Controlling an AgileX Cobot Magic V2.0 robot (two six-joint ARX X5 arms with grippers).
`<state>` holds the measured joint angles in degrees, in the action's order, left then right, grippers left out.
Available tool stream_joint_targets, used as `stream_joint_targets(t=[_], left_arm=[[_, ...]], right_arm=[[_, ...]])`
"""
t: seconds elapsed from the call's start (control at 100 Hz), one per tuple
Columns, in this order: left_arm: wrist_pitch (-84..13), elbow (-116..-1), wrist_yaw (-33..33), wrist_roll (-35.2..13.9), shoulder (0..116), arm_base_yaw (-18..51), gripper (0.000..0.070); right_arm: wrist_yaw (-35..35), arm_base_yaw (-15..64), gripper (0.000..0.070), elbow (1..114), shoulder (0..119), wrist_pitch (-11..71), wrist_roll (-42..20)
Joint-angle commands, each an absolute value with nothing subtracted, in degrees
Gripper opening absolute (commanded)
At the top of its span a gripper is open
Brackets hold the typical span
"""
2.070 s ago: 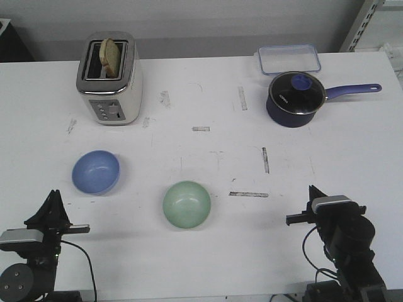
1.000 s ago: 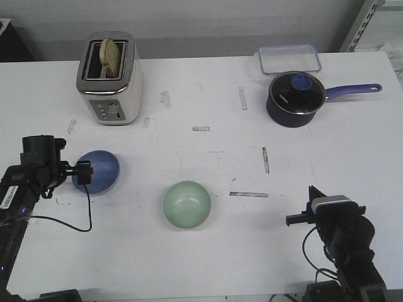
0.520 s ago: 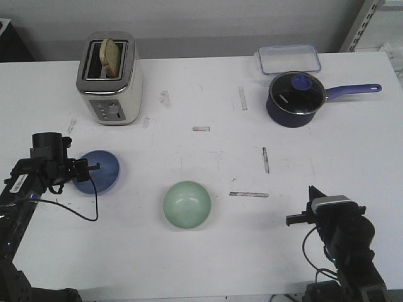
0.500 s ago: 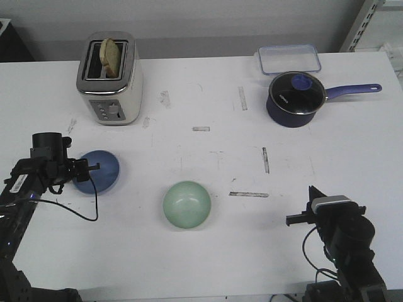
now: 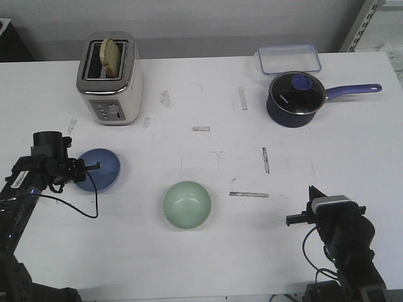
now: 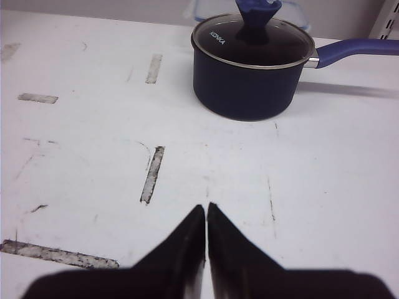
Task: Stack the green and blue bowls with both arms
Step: 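Lift the blue bowl with the left gripper and carry it over the green bowl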
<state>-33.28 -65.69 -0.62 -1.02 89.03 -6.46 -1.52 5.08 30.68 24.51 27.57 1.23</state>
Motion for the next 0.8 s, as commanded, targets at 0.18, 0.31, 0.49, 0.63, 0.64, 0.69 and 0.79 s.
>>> stream_joint_targets(t=[0.18,0.31,0.49,0.63,0.64,0.69,0.79], left_arm=[[-38.0,-74.7,-1.0,-1.1,88.7,-6.1,0.0000],[-40.4,-80.1,-3.8,-2.7,86.6,-5.1,0.0000],[-42.3,-83.2,-7.9,-5.5,81.7,-0.8,0.0000],[-43.6,-83.2,-9.6,-6.6,78.1,5.5,0.0000],[-43.8,-83.2,-9.8,-6.7,77.9,6.1,0.0000],[-44.8,-83.2,-10.9,-7.2,77.3,9.1,0.0000],[-47.8,-83.2,-13.1,-7.2,77.2,16.0,0.0000]], right_arm=[[-1.5,5.1,0.0000,30.7,24.9,27.0,1.4],[-1.5,5.1,0.0000,30.7,24.9,27.1,1.4],[-1.5,5.1,0.0000,30.7,24.9,27.1,1.4],[-1.5,5.1,0.0000,30.7,24.9,27.0,1.4],[-1.5,5.1,0.0000,30.7,24.9,27.0,1.4],[-1.5,5.1,0.0000,30.7,24.9,27.0,1.4],[-1.5,5.1,0.0000,30.7,24.9,27.0,1.4]])
